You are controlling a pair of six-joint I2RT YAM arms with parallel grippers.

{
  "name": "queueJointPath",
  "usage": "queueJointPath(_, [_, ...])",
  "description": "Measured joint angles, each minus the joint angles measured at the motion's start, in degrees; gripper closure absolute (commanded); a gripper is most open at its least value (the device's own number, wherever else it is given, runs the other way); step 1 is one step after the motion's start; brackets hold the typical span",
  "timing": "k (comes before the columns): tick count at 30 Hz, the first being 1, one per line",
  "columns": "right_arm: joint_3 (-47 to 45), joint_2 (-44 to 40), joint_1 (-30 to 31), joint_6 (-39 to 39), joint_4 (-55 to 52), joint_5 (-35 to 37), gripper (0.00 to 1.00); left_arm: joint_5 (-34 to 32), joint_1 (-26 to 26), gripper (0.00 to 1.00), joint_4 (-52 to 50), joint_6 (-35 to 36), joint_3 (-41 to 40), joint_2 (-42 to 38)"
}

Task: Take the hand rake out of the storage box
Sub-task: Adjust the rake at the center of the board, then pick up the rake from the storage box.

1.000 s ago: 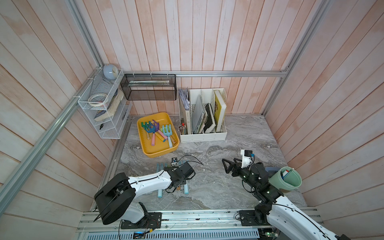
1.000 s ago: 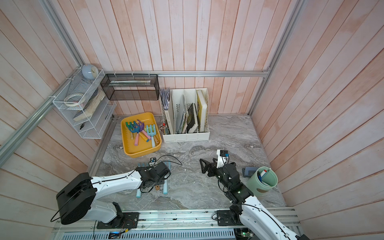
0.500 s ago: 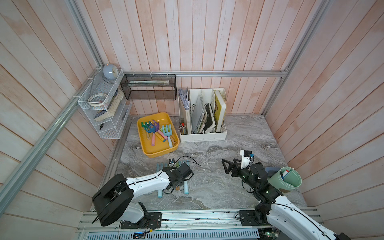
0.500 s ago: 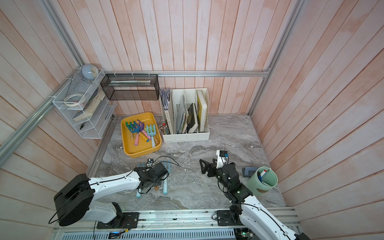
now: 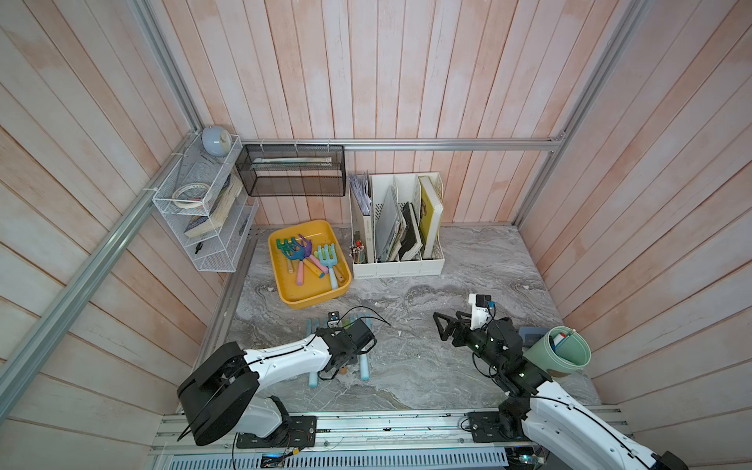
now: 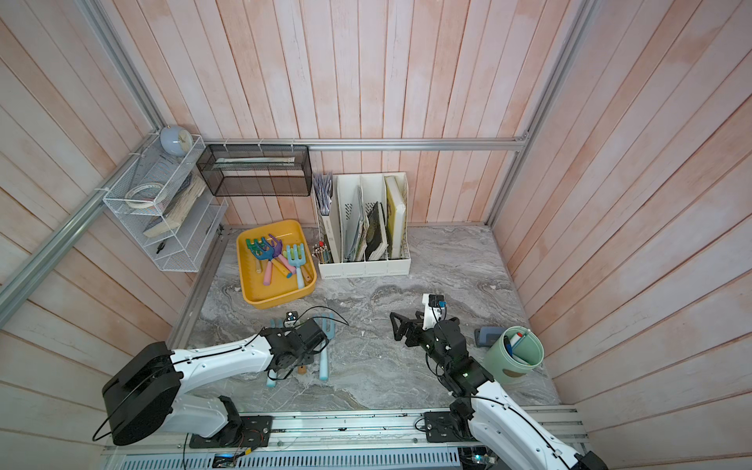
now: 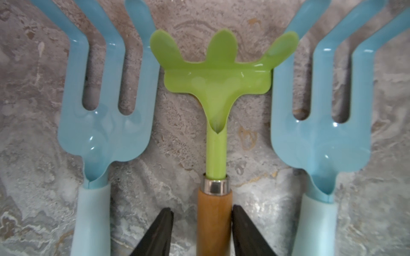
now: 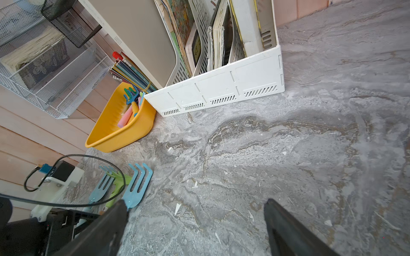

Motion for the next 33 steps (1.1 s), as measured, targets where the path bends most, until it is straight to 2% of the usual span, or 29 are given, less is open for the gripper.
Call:
queueJointPath(2, [0.0, 0.1, 0.0, 0.0, 0.0, 0.0, 0.02, -0.2, 0.3, 0.51, -1.4, 0.2, 0.3, -1.3])
queueJointPath(4, [0.0, 0.2, 0.0, 0.0, 0.0, 0.0, 0.02, -0.6, 1.1, 0.39, -2.9, 0.7, 1.2, -3.1])
queueJointPath(10, [0.0, 0.4, 0.0, 0.0, 0.0, 0.0, 0.02, -2.2, 6.7, 0.33, -5.2, 5.7, 7.3, -8.5])
queueJointPath(13, [0.0, 1.4, 0.0, -0.1, 0.1, 0.1, 0.02, -1.7, 12.8, 0.24, -3.1, 10.2, 11.6, -9.5])
queueJointPath(16, [0.0, 3.0, 0.0, -0.5, 0.2, 0.1, 0.02, 1.2, 22.9, 0.23, 1.4, 16.1, 15.8, -8.0])
queueJointPath(18, [0.1, 4.1, -0.1, -1.1, 0.5, 0.1, 0.02, 3.3, 30.0, 0.24, 4.8, 19.9, 19.4, -4.4])
queueJointPath(20, [0.3, 5.5, -0.2, -1.6, 1.4, 0.1, 0.02, 5.8, 35.8, 0.32, 7.3, 22.9, 24.0, 1.4])
queueJointPath(24, [2.5, 9.3, -0.3, -3.4, 2.5, 0.2, 0.02, 10.0, 43.5, 0.45, 10.5, 27.3, 34.1, 16.2])
queueJointPath(28, [4.8, 11.8, -0.9, -5.4, 4.4, 0.5, 0.02, 12.4, 45.6, 0.53, 11.2, 28.9, 41.4, 27.8])
queueJointPath(33, [5.0, 12.2, -2.2, -7.1, 6.2, 0.5, 0.02, 15.4, 45.5, 0.53, 11.3, 28.7, 46.8, 36.6])
